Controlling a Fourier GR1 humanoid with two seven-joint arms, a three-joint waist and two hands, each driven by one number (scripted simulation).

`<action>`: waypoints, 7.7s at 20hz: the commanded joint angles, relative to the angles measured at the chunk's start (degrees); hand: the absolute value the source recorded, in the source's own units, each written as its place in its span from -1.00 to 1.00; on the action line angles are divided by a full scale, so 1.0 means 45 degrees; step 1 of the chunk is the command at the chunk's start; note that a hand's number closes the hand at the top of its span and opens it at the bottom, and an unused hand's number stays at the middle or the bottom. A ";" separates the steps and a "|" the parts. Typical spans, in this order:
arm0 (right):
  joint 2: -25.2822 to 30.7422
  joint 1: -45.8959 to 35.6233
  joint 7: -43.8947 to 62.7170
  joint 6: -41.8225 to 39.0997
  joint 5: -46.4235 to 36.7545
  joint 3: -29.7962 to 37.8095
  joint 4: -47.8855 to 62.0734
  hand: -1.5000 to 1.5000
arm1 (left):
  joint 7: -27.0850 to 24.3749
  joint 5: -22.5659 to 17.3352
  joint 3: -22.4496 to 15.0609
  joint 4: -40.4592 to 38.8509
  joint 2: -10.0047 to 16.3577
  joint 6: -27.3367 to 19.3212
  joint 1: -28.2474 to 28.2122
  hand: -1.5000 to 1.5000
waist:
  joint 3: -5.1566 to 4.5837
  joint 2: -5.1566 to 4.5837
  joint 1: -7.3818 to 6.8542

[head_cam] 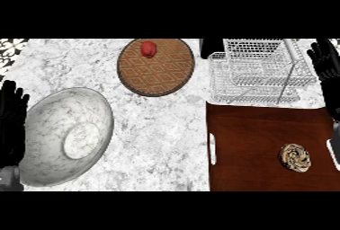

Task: Pick the cupcake from the tray and place it in the tiered basket

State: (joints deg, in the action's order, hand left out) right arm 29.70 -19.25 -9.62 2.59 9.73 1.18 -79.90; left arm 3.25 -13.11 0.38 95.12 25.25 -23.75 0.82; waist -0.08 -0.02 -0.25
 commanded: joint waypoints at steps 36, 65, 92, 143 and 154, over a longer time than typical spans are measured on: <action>0.6039 0.0872 0.1246 -1.6436 0.2724 0.5815 -0.3836 -1.00 | -0.0473 0.1891 -0.3398 -0.1715 -0.2405 0.0124 0.1903 0.00 | 0.0107 -0.0004 0.0501; 0.6535 0.5462 -0.5559 -1.2033 -0.7042 0.4080 -0.6141 -1.00 | -0.0510 0.2285 -0.3113 -0.1897 -0.2753 0.0909 0.2067 0.00 | 0.0051 -0.0045 0.0026; 0.5386 0.4544 -0.8025 -0.6100 -1.1541 0.0590 -0.1867 -1.00 | 0.0159 0.3402 -0.2859 -0.1040 -0.3590 0.1376 0.1766 0.00 | 0.0022 -0.0006 -0.0044; 0.2141 0.4092 -0.8004 -0.5661 -1.4129 -0.1300 -0.0169 -1.00 | 0.0215 0.4440 -0.1200 -0.1339 -0.4537 0.2750 0.1975 0.00 | 0.0019 0.0008 0.0083; 0.0296 0.3320 -0.8302 -0.2040 -1.5291 -0.1270 0.0918 1.00 | -0.0014 0.4830 -0.1658 -0.0878 -0.5169 0.2540 0.1404 0.00 | 0.0023 0.0008 0.0032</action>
State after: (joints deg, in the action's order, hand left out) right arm 33.74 -3.89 -45.98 -12.47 -56.51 -4.09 -77.12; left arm 3.26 7.25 -5.88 90.48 3.35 -11.20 8.14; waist -0.09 0.26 -0.08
